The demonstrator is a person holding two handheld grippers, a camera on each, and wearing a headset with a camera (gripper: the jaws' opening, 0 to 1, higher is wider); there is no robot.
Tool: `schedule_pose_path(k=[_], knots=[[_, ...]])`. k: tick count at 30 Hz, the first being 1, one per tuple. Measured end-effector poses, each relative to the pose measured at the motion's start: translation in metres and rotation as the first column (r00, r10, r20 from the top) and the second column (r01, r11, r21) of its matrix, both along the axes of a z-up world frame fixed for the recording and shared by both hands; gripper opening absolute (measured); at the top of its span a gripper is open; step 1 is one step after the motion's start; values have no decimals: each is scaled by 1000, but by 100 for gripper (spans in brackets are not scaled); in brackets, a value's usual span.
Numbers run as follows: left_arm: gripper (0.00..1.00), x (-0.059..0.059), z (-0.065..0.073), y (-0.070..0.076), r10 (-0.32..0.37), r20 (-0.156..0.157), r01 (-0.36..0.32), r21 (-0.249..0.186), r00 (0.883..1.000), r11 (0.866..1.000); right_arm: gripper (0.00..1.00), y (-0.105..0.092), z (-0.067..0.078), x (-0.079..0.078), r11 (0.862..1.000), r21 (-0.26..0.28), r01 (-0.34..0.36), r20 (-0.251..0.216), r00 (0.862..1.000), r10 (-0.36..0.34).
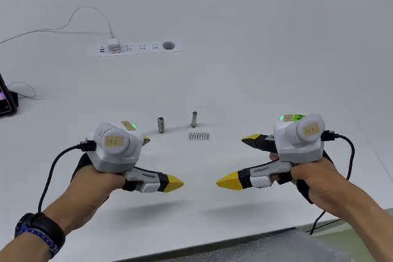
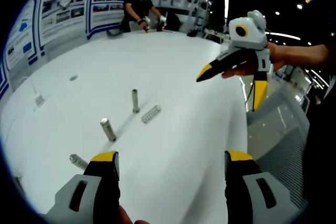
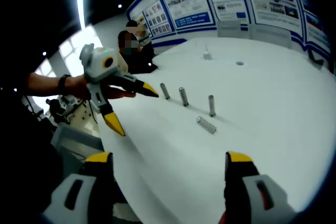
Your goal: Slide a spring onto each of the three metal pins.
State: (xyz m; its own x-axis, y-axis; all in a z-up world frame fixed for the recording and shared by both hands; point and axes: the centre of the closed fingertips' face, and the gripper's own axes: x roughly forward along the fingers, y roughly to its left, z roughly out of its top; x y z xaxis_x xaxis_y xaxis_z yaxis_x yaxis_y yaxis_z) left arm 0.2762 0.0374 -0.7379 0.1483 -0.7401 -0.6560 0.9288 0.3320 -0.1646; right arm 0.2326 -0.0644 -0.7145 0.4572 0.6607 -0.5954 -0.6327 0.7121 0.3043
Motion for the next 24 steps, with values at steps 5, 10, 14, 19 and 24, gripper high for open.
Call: schedule_pose_path(k=[5, 10, 14, 19, 24], knots=[[85, 4, -2, -13, -25, -2, 25, 2, 1000, 1000, 89, 1, 0, 0, 1000, 9, -3, 3, 1000, 3], [84, 6, -5, -27, -40, -16, 40, -2, 999, 999, 89, 2, -2, -2, 1000, 15, 2, -12, 1000, -1], [80, 8, -8, -37, -39, -29, 39, -14, 999, 999, 89, 2, -4, -5, 1000, 14, 0, -19, 1000, 1], [77, 11, -12, -48, -48, -38, 48, -9, 998, 999, 89, -3, -2, -5, 999, 30, 21, -20, 1000, -20], [74, 13, -16, -57, -57, -34, 57, -4, 998, 998, 88, -6, -2, -4, 999, 33, 34, -26, 999, -33]])
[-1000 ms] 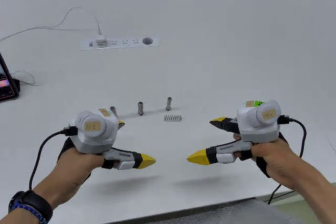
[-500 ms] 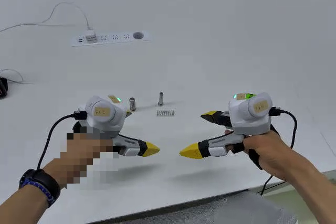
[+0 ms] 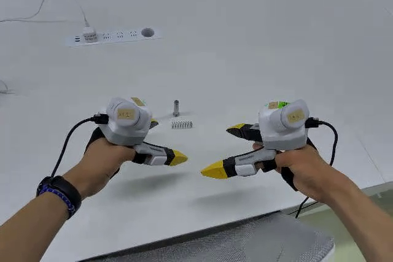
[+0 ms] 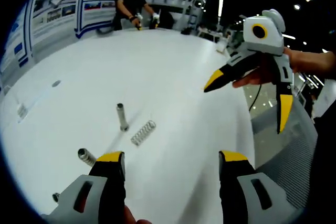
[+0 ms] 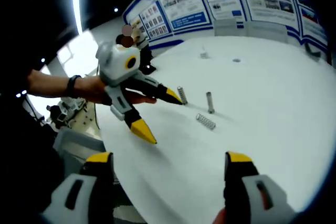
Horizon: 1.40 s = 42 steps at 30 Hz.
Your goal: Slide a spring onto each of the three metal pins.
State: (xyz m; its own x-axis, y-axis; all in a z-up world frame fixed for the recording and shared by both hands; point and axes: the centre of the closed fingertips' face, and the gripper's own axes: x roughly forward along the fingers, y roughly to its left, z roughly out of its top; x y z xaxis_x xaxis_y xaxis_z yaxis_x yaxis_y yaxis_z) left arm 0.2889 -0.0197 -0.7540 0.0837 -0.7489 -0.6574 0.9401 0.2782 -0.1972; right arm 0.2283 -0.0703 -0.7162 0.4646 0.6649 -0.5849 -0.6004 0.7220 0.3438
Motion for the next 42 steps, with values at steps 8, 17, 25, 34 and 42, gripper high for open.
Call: schedule_pose_path(k=[8, 17, 25, 34, 42], knots=[[67, 8, -2, -13, -6, 15, 6, 6, 1000, 1000, 88, -2, -2, 0, 1000, 7, 8, -7, 1000, -8], [57, 20, -14, -28, 3, 25, -3, 7, 1000, 1000, 88, -2, -4, -1, 1000, 14, 15, -16, 1000, -15], [50, 28, -25, -38, 10, 22, -11, 22, 1000, 1000, 87, -6, -4, 0, 999, 20, 28, -19, 999, -28], [35, 36, -37, -35, 23, 45, -25, 61, 999, 998, 87, -4, -4, 0, 999, 28, 30, -23, 999, -29], [23, 38, -41, -33, 32, 70, -37, 64, 997, 997, 87, -5, -7, -2, 999, 27, 28, -27, 999, -27]])
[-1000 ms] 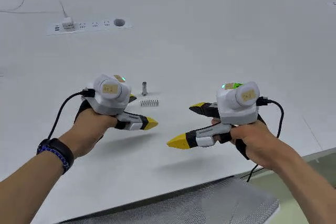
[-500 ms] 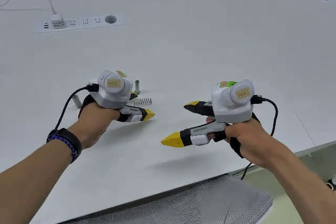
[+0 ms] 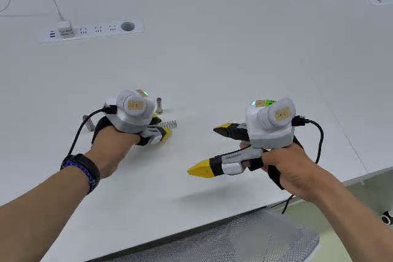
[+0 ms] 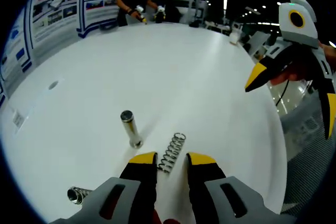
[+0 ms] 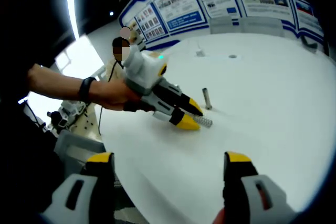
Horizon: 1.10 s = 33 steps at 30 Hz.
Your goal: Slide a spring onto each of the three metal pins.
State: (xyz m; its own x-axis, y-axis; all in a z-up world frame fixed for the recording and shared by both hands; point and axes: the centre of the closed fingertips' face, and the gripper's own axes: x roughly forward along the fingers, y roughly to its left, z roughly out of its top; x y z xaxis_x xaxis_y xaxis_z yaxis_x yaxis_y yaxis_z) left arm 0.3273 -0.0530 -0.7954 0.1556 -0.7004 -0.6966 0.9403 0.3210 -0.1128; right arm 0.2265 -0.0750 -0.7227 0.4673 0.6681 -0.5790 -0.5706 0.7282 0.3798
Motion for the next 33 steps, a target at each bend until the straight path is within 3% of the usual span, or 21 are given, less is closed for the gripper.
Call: schedule_pose_path(k=[3, 4, 6, 10, 13, 16, 33], knots=[[18, 2, -3, 1, -23, 42, 22, 23, 999, 999, 87, -1, 0, -1, 1000, 0, 1, -2, 1000, -1], [15, 4, -3, 1, -47, 86, 44, 44, 995, 998, 87, -1, 0, -1, 1000, 1, 2, -4, 1000, -2], [13, 1, -4, 0, -49, 87, 45, 42, 995, 998, 87, -2, 0, -2, 1000, 1, 3, -4, 1000, -3], [11, -2, -4, -1, -71, 79, 68, 40, 994, 997, 86, -4, 0, -3, 1000, -4, 4, -4, 1000, -4], [11, -2, -6, 2, -55, 67, 52, 46, 996, 998, 86, -6, 1, -3, 1000, -5, 8, -4, 1000, -8], [10, -5, -5, 5, -37, 47, 36, 26, 998, 999, 86, -6, 1, -4, 1000, -6, 9, -5, 1000, -9], [10, -33, 3, 38, 1, -1, -1, -32, 1000, 1000, 85, -4, -4, -13, 1000, 5, 15, -18, 1000, -15]])
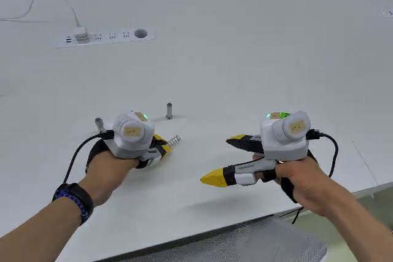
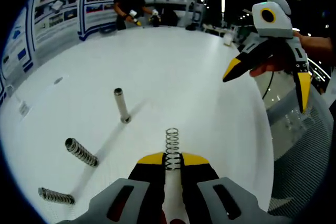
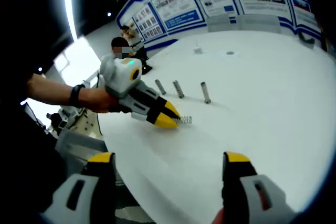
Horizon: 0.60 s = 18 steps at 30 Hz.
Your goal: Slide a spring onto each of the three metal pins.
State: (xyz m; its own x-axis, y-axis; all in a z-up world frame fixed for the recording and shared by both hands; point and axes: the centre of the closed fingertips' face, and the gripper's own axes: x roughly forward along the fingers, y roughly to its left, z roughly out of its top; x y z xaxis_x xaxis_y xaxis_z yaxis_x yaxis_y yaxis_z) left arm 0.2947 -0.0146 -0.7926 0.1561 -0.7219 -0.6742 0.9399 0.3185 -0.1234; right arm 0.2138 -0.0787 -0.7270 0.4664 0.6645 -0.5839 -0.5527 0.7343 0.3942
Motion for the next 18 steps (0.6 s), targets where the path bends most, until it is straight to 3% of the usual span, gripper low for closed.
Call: schedule_pose_path(k=[11, 18], knots=[[10, -21, -2, 36, 22, -19, -21, 13, 1000, 1000, 84, 8, -1, -3, 1000, 12, -9, -1, 1000, 9], [10, -28, 0, 60, 60, -29, -60, 14, 998, 998, 84, 10, -2, -6, 1000, 13, -16, -5, 1000, 16]])
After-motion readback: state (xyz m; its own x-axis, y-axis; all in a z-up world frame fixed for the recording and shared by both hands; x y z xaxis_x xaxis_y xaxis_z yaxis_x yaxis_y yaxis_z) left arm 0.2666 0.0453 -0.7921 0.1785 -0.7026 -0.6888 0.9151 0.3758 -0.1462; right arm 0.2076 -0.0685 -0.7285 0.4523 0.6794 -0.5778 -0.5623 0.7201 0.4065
